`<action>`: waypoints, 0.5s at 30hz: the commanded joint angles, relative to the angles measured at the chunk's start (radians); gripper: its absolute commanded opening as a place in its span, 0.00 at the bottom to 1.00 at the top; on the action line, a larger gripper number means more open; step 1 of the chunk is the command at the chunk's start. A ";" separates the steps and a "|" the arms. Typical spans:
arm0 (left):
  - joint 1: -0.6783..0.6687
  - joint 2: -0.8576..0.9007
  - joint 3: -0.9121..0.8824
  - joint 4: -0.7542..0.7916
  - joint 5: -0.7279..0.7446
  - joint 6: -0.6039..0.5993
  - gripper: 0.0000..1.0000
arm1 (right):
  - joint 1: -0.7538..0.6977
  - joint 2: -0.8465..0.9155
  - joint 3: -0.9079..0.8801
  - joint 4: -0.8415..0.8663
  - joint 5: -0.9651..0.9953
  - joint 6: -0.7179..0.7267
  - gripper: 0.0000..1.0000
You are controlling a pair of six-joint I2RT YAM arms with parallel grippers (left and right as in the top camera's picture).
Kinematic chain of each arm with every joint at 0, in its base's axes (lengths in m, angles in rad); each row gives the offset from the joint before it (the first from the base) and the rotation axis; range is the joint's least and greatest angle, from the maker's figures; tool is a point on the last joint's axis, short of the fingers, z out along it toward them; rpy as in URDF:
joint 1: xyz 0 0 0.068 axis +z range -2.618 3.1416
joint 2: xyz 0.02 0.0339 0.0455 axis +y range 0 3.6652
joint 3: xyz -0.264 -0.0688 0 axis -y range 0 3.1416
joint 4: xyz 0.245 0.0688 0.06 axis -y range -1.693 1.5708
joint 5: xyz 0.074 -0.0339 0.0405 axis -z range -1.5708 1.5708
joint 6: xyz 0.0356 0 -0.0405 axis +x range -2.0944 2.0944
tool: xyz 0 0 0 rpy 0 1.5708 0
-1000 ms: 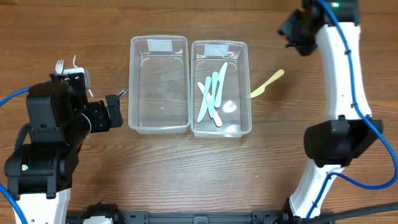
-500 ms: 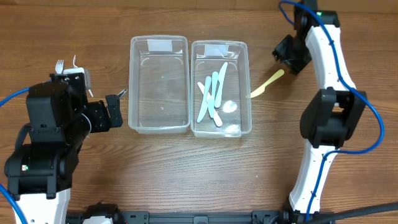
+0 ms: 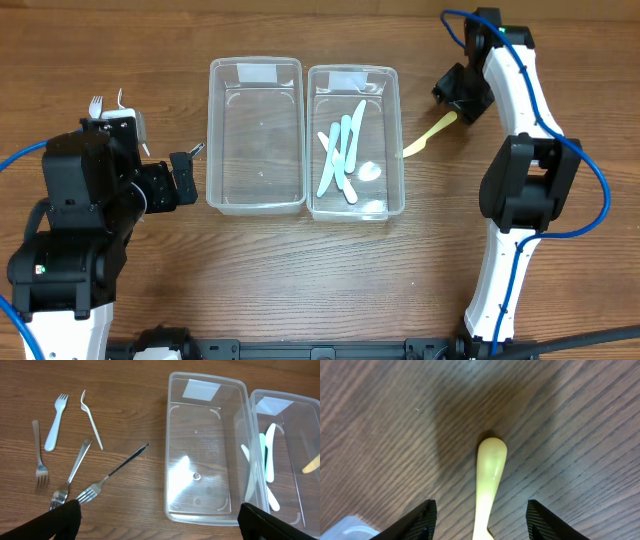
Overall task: Pack container
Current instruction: 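Lower the right gripper onto the yellow plastic knife and grasp it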
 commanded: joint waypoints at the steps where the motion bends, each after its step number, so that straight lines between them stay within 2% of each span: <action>1: 0.004 0.002 0.023 0.002 0.011 0.016 1.00 | 0.001 0.035 -0.010 0.008 -0.002 0.001 0.60; 8: 0.004 0.002 0.023 0.003 0.010 0.016 1.00 | 0.001 0.077 -0.013 0.020 -0.002 0.000 0.65; 11: 0.004 0.002 0.023 0.003 0.010 0.016 1.00 | 0.001 0.078 -0.013 0.028 -0.002 0.000 0.75; 15: 0.004 0.002 0.023 0.003 0.011 0.016 1.00 | 0.001 0.078 -0.013 0.035 -0.002 0.000 0.79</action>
